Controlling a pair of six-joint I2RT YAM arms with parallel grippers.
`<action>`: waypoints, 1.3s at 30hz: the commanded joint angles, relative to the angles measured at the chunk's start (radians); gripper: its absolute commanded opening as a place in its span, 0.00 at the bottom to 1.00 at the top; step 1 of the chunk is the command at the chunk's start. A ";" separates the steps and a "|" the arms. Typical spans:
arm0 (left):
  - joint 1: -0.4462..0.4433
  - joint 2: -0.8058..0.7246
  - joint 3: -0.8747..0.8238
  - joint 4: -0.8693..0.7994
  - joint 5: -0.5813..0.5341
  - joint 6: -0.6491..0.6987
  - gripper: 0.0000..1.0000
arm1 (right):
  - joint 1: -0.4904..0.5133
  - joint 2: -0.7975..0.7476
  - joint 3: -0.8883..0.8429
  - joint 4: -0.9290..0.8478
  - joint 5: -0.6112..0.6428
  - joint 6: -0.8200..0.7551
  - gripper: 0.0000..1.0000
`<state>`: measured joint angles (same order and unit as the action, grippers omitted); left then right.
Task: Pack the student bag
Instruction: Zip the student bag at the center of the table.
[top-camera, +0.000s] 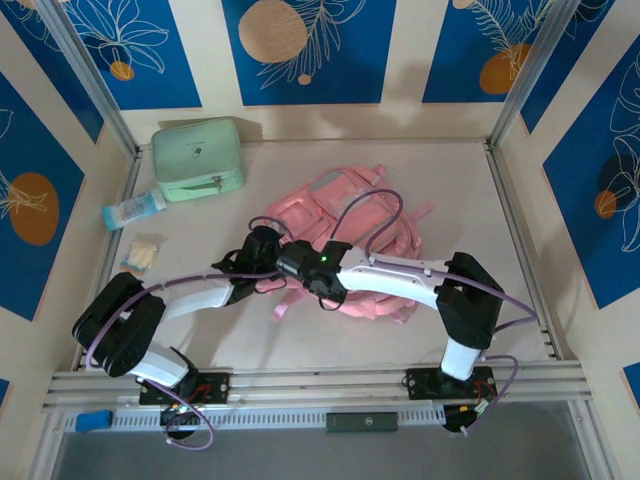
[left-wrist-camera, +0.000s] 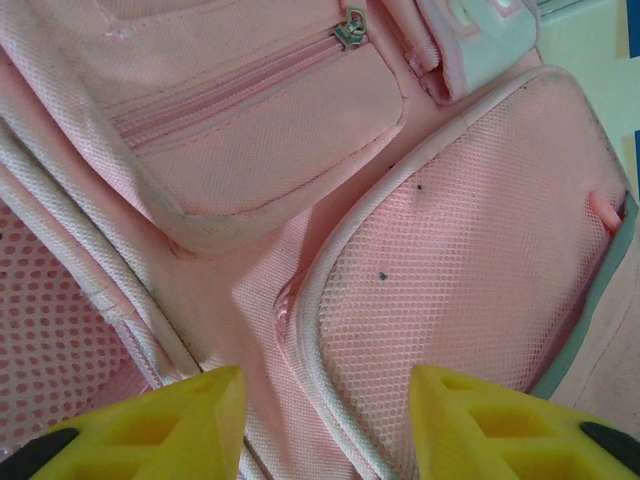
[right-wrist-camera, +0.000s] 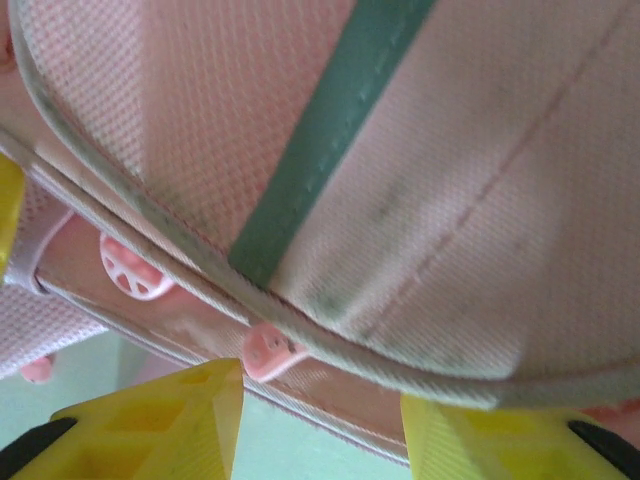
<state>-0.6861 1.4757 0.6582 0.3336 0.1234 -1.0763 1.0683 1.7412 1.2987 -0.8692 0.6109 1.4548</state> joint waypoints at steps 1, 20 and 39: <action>0.014 0.012 -0.017 0.013 0.013 -0.003 0.47 | -0.009 0.014 0.031 0.017 0.033 0.053 0.46; 0.016 0.081 -0.022 0.031 -0.031 -0.046 0.47 | -0.037 0.114 0.081 -0.043 0.048 0.031 0.19; 0.168 0.222 0.049 0.031 0.029 0.091 0.45 | -0.066 -0.116 -0.054 -0.135 -0.018 -0.370 0.00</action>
<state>-0.5766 1.6653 0.6769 0.4515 0.1677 -1.0782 1.0252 1.6886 1.2743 -0.9314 0.5983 1.1976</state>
